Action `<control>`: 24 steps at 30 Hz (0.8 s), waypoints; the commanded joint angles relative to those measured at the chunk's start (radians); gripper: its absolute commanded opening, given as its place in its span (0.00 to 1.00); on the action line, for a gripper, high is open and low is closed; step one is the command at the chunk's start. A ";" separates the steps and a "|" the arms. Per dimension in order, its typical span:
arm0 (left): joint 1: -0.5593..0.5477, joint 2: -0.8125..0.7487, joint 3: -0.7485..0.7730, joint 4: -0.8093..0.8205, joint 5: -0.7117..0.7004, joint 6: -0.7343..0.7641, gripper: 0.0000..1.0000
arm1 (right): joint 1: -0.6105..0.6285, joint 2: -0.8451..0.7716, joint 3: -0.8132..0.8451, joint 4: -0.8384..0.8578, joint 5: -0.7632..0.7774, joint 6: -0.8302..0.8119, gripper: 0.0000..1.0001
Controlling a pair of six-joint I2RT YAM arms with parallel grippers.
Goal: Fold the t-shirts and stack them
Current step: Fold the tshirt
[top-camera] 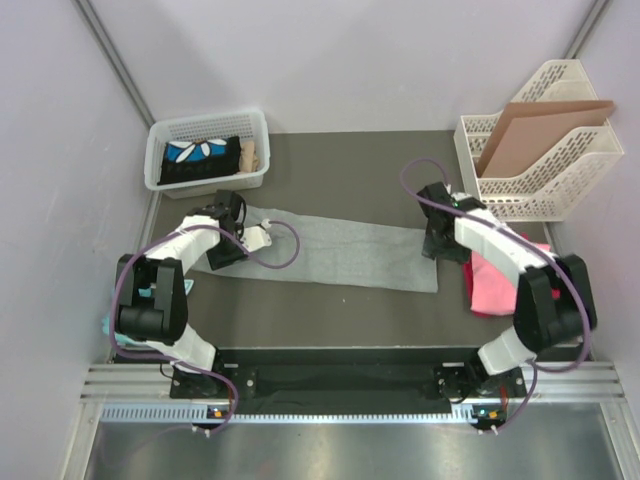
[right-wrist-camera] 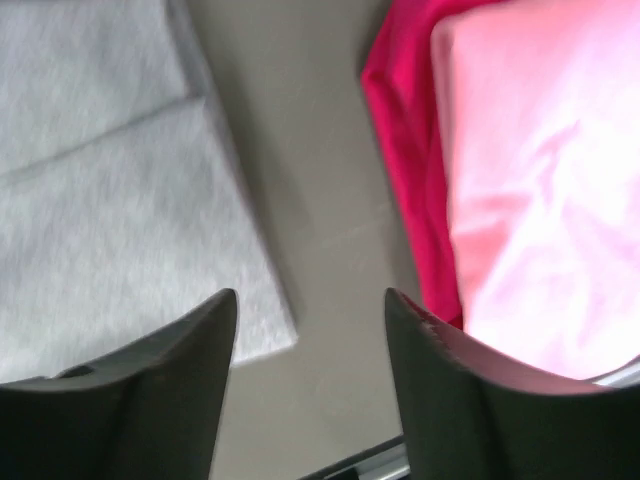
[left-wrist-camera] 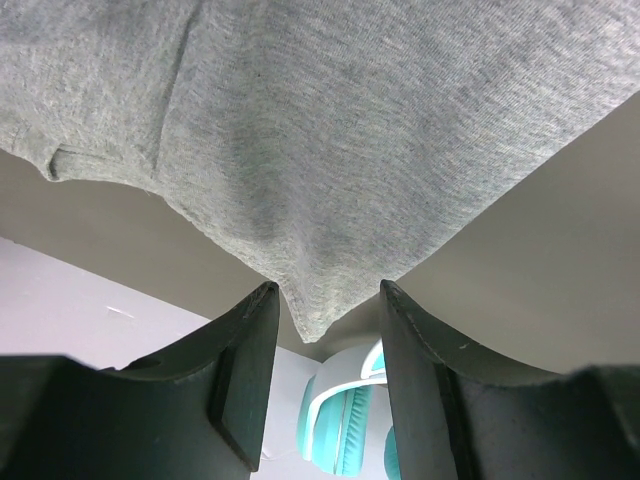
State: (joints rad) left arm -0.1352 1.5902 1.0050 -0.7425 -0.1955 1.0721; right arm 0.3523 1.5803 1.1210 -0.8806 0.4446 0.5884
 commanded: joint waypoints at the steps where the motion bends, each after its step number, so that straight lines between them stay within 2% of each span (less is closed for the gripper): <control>1: 0.003 -0.016 0.000 -0.008 0.008 0.008 0.50 | 0.051 -0.141 -0.124 0.041 -0.115 0.067 0.52; 4: 0.003 -0.015 0.000 -0.009 0.008 0.005 0.50 | 0.077 -0.145 -0.176 0.064 -0.133 0.087 0.44; 7: 0.003 -0.021 0.001 -0.011 0.007 0.005 0.50 | 0.077 -0.117 -0.182 0.081 -0.142 0.091 0.41; 24: 0.003 -0.041 -0.014 -0.005 0.010 0.005 0.50 | 0.076 0.017 -0.171 0.138 -0.087 0.053 0.38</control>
State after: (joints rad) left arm -0.1352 1.5902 1.0042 -0.7425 -0.1955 1.0721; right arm 0.4236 1.5726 0.9348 -0.7856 0.3218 0.6544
